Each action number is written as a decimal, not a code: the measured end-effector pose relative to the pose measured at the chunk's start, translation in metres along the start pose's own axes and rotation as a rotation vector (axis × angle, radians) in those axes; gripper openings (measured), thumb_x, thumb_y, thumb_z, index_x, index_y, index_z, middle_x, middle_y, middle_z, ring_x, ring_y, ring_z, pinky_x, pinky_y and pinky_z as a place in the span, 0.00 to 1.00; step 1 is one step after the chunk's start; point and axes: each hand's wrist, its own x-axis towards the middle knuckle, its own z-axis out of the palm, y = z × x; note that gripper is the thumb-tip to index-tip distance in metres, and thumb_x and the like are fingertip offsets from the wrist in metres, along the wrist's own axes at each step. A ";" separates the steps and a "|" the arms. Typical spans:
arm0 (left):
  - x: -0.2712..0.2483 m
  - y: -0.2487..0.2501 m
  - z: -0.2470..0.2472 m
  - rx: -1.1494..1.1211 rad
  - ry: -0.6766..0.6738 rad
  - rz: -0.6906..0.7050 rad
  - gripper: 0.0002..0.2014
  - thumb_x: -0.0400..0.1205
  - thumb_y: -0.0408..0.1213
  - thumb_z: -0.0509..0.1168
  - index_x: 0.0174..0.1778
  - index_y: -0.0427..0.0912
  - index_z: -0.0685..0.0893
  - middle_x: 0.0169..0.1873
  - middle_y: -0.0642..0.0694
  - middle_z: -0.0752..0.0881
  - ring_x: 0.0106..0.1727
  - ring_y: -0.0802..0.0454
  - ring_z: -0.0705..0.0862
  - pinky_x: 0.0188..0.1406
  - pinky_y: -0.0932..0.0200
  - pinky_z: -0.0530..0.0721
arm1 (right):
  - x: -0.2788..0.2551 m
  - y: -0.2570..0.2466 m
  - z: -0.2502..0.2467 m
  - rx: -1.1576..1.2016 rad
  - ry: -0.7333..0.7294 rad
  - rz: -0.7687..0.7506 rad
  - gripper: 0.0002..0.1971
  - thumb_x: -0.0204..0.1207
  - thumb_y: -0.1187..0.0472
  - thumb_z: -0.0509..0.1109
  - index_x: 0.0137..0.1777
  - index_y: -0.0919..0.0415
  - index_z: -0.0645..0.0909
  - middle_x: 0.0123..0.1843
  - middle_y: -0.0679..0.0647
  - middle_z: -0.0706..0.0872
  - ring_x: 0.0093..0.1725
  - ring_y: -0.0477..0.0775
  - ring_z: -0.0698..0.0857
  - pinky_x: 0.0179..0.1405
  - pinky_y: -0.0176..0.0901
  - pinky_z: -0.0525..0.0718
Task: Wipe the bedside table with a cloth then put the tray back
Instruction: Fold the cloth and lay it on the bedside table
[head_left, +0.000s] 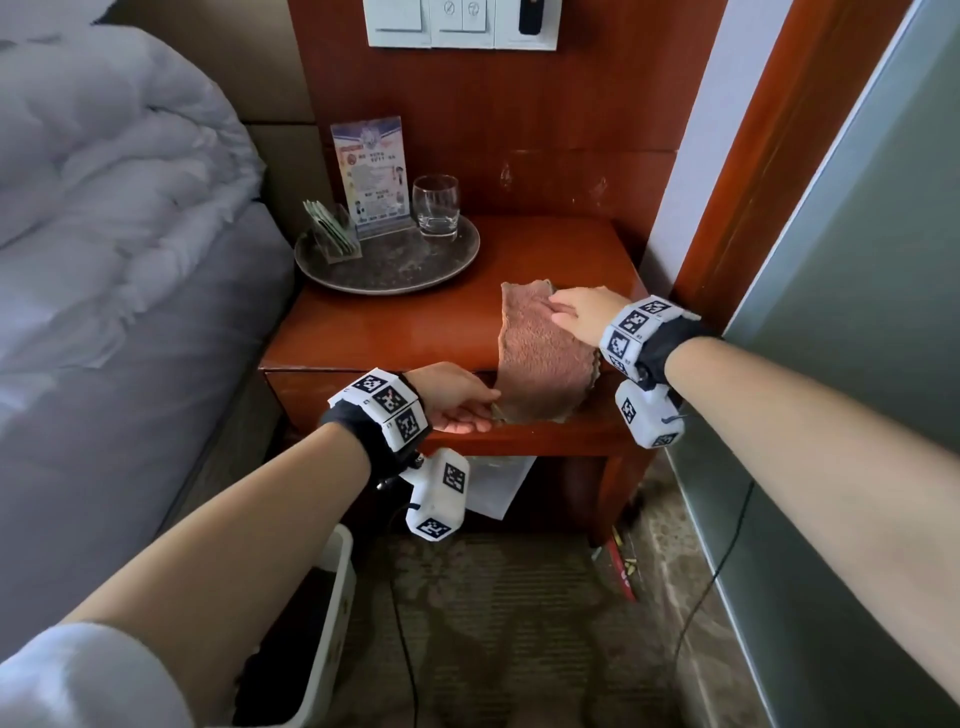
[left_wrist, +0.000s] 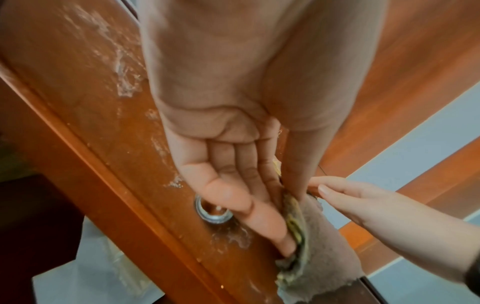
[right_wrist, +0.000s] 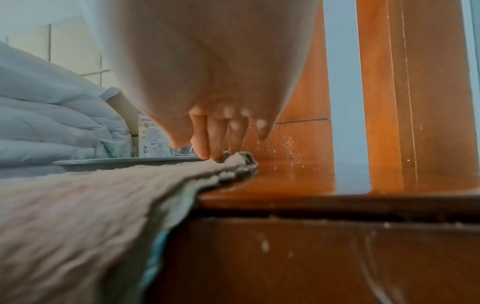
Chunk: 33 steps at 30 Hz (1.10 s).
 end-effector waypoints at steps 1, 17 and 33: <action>0.001 -0.001 0.000 0.006 -0.009 0.001 0.10 0.85 0.35 0.62 0.37 0.40 0.82 0.33 0.44 0.86 0.25 0.59 0.85 0.25 0.69 0.81 | 0.002 0.003 -0.003 -0.029 0.001 0.019 0.22 0.86 0.54 0.53 0.79 0.55 0.66 0.78 0.58 0.72 0.77 0.63 0.70 0.79 0.58 0.63; 0.013 -0.007 0.001 -0.006 0.005 0.007 0.11 0.85 0.35 0.61 0.38 0.40 0.82 0.23 0.49 0.88 0.27 0.58 0.87 0.36 0.64 0.81 | 0.035 0.008 -0.008 0.115 0.246 0.262 0.14 0.81 0.56 0.64 0.48 0.68 0.84 0.49 0.62 0.87 0.54 0.65 0.86 0.44 0.46 0.80; 0.004 -0.006 0.005 -0.043 0.021 0.027 0.08 0.85 0.34 0.61 0.40 0.39 0.81 0.37 0.43 0.86 0.32 0.54 0.87 0.38 0.62 0.81 | 0.011 0.018 -0.010 0.196 0.119 0.055 0.17 0.83 0.61 0.60 0.68 0.61 0.82 0.71 0.57 0.81 0.70 0.61 0.78 0.70 0.48 0.76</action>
